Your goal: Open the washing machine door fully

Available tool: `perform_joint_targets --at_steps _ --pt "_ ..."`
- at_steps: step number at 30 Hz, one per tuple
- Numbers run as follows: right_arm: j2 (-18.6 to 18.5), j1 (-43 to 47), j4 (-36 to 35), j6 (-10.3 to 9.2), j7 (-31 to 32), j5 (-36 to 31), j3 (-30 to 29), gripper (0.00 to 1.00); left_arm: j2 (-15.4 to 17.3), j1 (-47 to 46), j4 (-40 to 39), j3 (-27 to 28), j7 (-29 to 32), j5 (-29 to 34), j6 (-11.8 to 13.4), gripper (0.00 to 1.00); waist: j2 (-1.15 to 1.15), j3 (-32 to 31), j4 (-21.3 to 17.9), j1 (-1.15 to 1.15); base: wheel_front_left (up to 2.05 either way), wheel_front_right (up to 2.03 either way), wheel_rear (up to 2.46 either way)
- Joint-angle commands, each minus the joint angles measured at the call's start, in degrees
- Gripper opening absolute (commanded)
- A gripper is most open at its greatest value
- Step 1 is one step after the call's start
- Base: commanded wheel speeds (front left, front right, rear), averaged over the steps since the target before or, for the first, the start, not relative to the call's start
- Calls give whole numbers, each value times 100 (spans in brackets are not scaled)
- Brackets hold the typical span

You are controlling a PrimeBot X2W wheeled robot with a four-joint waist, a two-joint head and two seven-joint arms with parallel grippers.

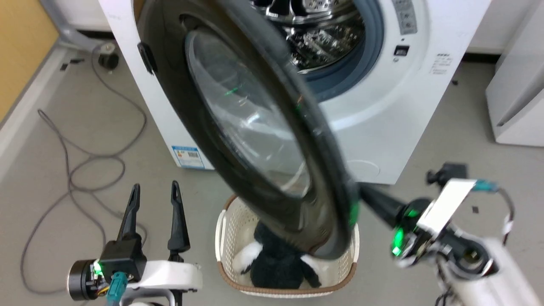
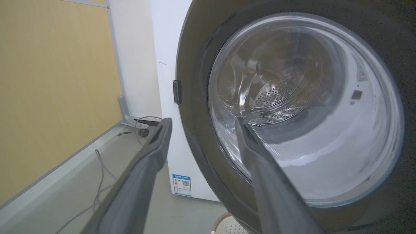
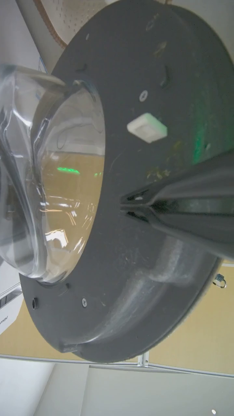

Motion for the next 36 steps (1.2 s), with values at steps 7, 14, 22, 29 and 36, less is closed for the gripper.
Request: perform_joint_targets --at_steps 7,14,22,29,36 --pt "374 739 -529 6 51 -133 362 0 5 222 60 59 -32 88 -81 100 0 -252 -13 1 0 0 0" --pt "585 1250 -855 6 -64 -203 741 0 5 324 101 55 -32 84 -101 100 0 -383 9 1 0 0 0" --pt "664 1771 -1263 6 -503 -254 1035 0 5 439 141 59 -32 61 -94 100 0 -526 -50 1 0 0 0" --pt "642 1863 -1678 6 -1418 -826 628 0 5 536 175 75 -32 36 -86 100 0 -635 -179 1 0 0 0" --pt "400 1770 -2271 6 -3166 -2111 367 0 5 590 138 117 -32 21 -81 100 0 -699 -346 1 0 0 0"
